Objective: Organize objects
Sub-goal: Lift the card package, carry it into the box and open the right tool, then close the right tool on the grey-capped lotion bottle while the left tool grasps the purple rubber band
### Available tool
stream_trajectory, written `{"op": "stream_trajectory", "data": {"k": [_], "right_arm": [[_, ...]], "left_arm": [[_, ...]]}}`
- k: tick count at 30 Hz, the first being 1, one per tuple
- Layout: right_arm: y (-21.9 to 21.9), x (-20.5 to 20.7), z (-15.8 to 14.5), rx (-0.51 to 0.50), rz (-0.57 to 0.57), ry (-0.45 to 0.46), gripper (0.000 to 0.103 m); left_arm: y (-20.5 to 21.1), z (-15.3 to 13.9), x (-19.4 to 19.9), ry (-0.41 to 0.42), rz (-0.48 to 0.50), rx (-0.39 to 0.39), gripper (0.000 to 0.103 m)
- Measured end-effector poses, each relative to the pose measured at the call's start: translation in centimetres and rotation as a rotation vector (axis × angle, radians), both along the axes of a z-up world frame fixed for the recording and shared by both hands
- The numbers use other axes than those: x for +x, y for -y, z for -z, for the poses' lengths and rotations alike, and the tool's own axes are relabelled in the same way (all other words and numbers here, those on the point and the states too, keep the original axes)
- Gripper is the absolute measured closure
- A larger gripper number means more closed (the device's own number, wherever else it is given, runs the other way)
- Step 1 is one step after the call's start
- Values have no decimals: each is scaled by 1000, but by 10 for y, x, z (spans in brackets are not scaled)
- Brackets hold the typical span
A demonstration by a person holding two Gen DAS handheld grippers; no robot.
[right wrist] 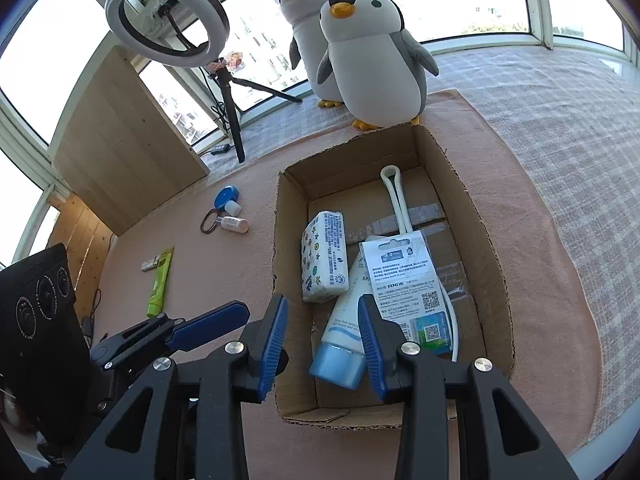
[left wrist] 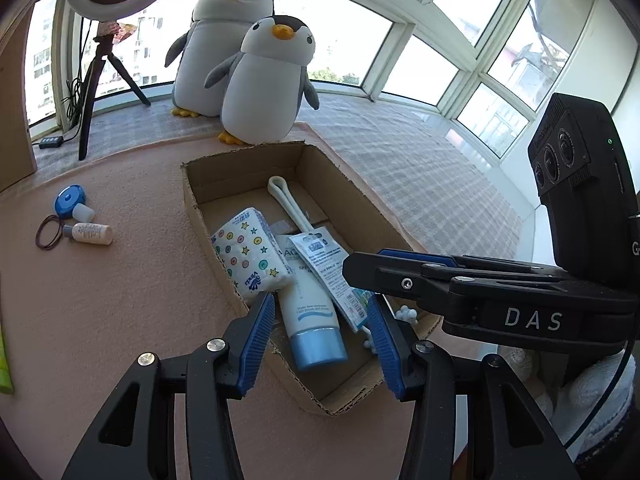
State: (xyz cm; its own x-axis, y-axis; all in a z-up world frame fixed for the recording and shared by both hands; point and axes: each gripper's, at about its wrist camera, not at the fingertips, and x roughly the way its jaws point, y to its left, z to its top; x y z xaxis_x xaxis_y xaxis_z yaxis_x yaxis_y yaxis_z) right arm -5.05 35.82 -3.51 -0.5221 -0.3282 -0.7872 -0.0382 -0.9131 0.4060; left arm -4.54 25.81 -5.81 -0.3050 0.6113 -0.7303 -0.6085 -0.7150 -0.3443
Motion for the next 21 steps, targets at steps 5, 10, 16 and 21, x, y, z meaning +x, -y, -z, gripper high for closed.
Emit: {"op": "stream_trajectory", "data": {"k": [5,10,16,21], "right_arm": [[14,-4,1,-8,-18,8,69],[33,-12,1,-8,-48,12,69],[58,-26,0,3,-99,15,69],[76,-43,1,8,-129,20,64]], "left_arm": [[23,-3,-9,1,-41,-3,51],[58,-3,-29,14,-120,-26,43],[112,3,-67,42,-255,-55,28],[155,16,-114,101,-346,-76,28]]}}
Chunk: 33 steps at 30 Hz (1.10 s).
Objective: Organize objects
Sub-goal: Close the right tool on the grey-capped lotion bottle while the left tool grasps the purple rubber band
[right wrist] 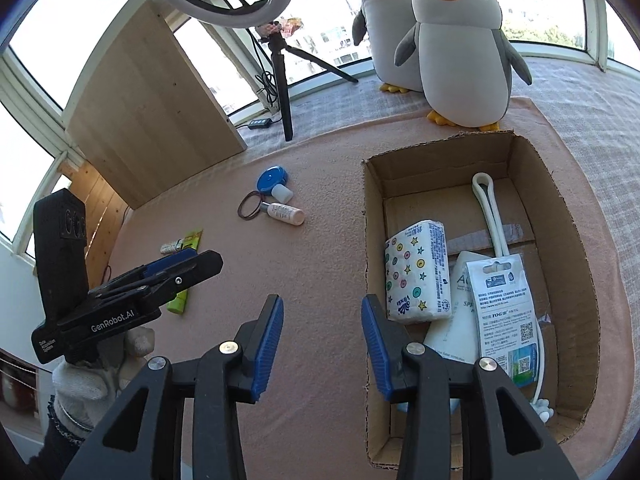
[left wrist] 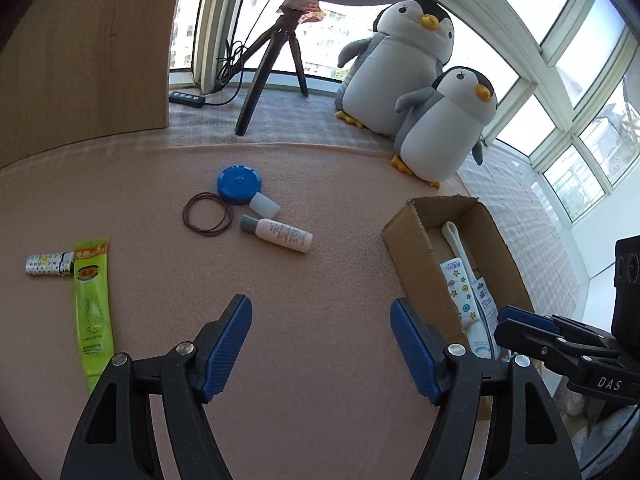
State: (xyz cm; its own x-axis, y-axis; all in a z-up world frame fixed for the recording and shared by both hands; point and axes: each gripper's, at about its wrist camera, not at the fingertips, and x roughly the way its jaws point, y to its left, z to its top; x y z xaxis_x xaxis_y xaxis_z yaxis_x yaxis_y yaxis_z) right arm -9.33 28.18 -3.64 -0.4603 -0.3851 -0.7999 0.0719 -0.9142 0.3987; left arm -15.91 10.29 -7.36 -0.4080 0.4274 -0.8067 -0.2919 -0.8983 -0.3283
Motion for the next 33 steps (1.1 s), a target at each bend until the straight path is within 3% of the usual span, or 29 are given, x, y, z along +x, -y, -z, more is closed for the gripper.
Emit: {"op": "stream_trajectory", "data": {"k": [9,13,17,24,33], "right_arm": [[39,-40,-1,43,-86,-8,64],[54,-59,2,68,-125,-3,64],[64,-77,13,65,-142,29,64],[73,-96,34,66,-151,76,64],[87,-123,53,98,-180,112,64]], "left_arm": [[39,24,-79,20,-119,-147,32],[49,36,-111,41,-168,-173,35],[47,54,-133,66,-170,-223,39],[34,86,-156,98,-137,-356,40],[30,90,-142,67,-111,-346,40]]}}
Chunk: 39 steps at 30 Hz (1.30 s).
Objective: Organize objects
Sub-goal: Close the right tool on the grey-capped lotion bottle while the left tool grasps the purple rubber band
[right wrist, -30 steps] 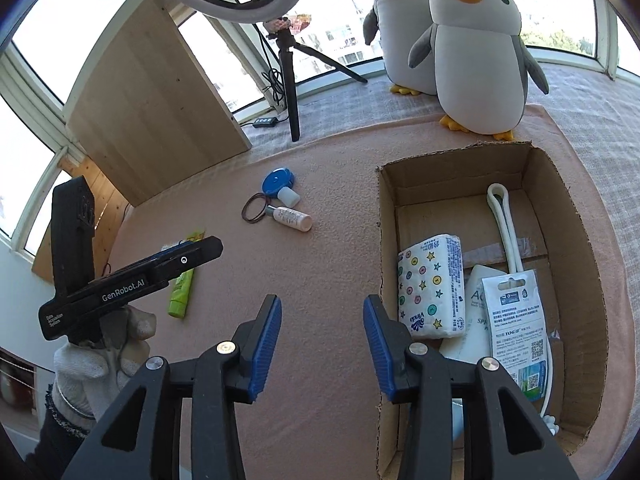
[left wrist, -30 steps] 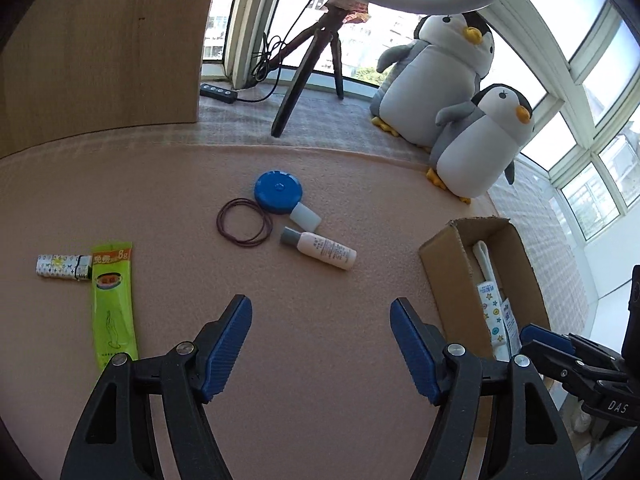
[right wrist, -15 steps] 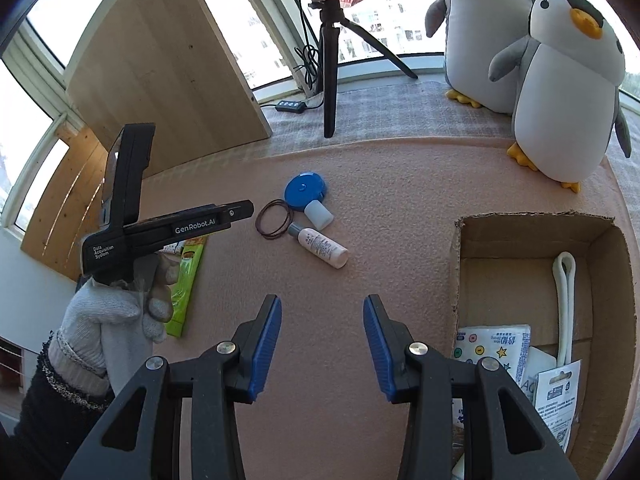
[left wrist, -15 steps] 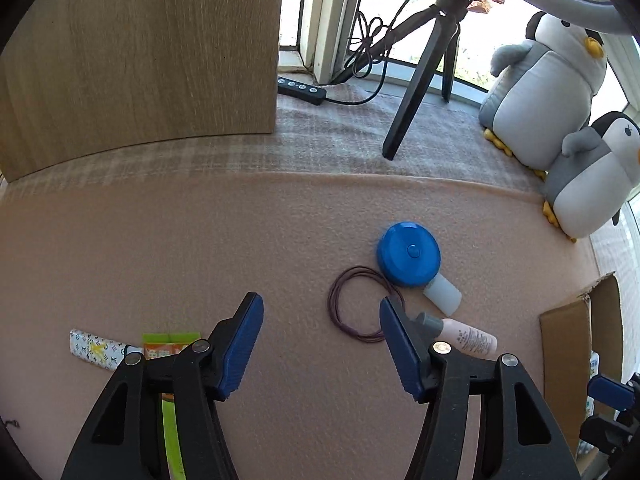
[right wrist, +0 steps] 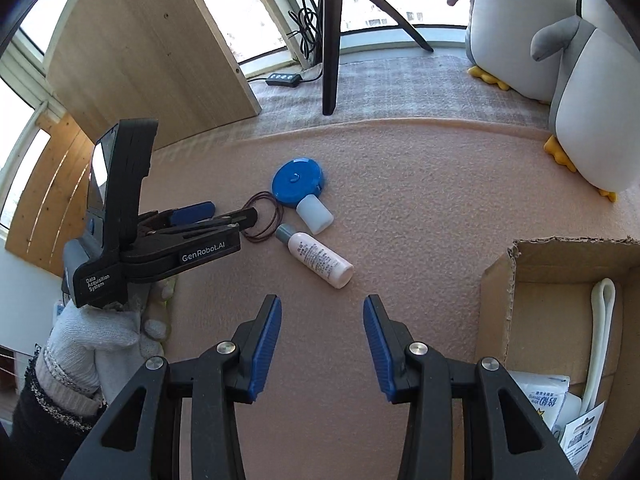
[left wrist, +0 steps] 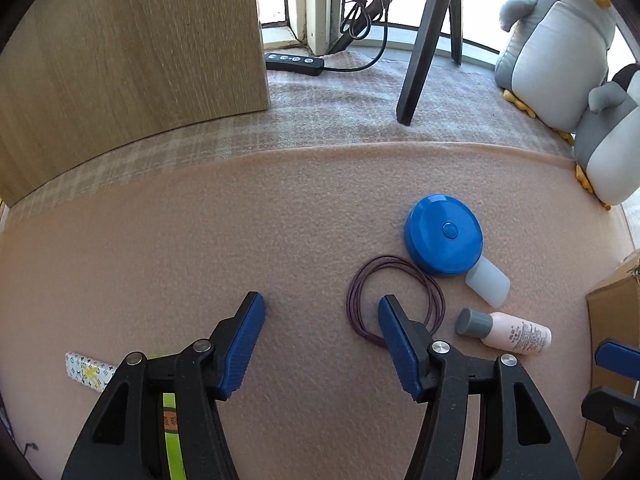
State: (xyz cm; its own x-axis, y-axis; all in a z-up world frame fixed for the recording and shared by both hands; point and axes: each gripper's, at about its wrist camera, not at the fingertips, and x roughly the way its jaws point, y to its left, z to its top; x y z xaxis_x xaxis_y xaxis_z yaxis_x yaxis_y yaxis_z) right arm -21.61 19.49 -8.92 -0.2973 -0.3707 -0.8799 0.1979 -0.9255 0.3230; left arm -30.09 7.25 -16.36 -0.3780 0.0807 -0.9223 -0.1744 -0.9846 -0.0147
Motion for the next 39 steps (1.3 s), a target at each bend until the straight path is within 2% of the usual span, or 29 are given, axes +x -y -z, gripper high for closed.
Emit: {"op": "stream_trajectory", "data": {"k": [9,15,25,26,28,30,31,33,36,39], "right_arm": [[16,-25,23,58,-12,25,64],[27,-37,33,95,-22,28,64],[51,-39,42,162,-60,12,64],[52,-38,41,170,-62,8,65],[52,-35,41,170,-66,13,74],[51,-30,42,166,-65,21,83],[50,-25,41,163,-66,23,84],[49,-15,42,161,-65,24,85],[45,4,42,145,-67,29,85],[38,28,42,126,-56,30,85]], "left_arm": [[-5,-2,31,-3,44,6,40],[7,-4,58,-2,71,17,40],[11,-7,95,-12,82,36,40],[10,-6,97,-11,84,39,40],[9,-6,104,-11,95,40,42],[8,-7,111,-13,100,47,51],[8,-8,115,-15,98,54,54],[9,-9,123,-13,91,71,70],[9,-10,140,0,99,105,86],[12,-10,157,8,93,135,89]]}}
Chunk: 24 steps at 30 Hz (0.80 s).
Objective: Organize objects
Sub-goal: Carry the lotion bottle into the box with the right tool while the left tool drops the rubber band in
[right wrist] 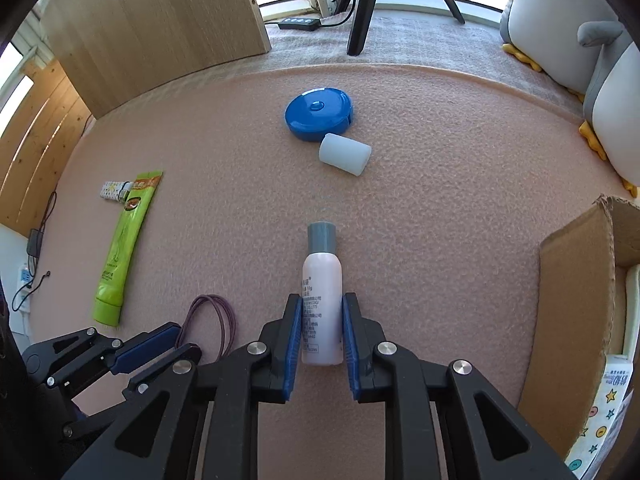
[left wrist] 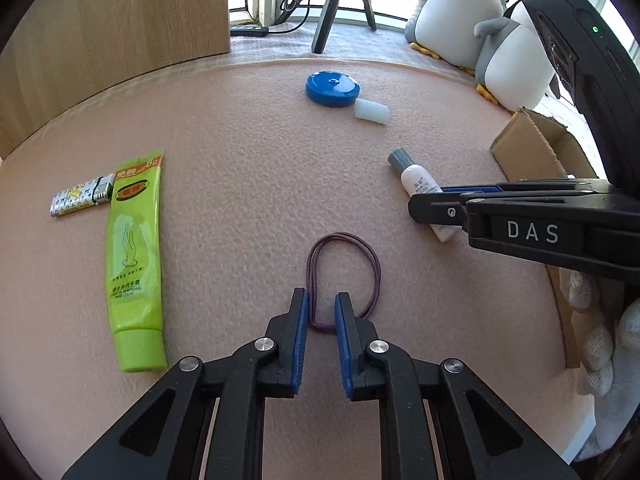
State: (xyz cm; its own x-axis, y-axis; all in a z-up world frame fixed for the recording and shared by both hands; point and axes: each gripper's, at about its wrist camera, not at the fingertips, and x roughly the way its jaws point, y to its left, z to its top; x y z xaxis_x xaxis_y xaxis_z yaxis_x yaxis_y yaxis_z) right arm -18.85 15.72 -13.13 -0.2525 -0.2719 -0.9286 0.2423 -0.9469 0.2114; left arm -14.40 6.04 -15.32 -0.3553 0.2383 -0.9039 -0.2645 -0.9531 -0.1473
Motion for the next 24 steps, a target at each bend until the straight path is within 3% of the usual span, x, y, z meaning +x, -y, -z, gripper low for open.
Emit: {"op": "stream_trajectory", "data": {"k": [9,12,13,16,21,22,24], "right_arm": [[-17,70,-2,-74,29,6,85],[-27,84,-7,-103,56,-5,85],[-31,89,-11,-114,65,-12,85],[-41,100,-26,-145,82,-38,85],[-54,110,-49,-159,91,-88,85],[-57,113,-52,-162,91,-94,85],[-62,117,-58,-160,92,-104,85]], "left_arm": [[13,-3,44,85,-45,166,91],[18,-11,55,73,-58,178,91],[19,-15,57,68,-60,181,101],[19,-31,61,38,-49,190,103],[6,-39,60,-12,-14,102,103],[3,-36,58,2,-3,92,100],[-7,-25,51,49,28,67,77]]}}
